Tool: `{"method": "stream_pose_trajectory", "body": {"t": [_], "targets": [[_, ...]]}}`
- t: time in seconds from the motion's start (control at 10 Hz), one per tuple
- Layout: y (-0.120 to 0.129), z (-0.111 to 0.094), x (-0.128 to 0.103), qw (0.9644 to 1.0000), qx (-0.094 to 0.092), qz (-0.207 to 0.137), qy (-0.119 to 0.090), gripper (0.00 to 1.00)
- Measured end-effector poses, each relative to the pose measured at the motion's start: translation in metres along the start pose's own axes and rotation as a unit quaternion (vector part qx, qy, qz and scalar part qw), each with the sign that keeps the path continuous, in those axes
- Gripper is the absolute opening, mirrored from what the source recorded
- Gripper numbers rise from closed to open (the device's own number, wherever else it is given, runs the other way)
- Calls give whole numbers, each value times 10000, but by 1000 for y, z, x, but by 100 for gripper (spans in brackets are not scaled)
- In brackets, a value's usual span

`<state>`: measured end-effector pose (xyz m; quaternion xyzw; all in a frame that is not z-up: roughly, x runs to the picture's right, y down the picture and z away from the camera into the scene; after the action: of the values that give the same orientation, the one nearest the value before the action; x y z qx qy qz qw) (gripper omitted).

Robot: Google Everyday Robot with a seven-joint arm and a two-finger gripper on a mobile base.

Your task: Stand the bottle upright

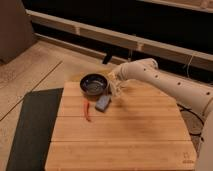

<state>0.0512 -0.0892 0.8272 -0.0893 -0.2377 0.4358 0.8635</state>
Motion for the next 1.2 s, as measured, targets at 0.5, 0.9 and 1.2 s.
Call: {"method": "stream_pose_trajectory", "body": {"t": [0.5, 0.9, 1.2], "targets": [[17, 26, 20, 9988, -317, 322, -180, 0], [19, 34, 24, 9989, -416, 216, -91, 28], [16, 32, 24, 9990, -392, 201, -63, 60]]}}
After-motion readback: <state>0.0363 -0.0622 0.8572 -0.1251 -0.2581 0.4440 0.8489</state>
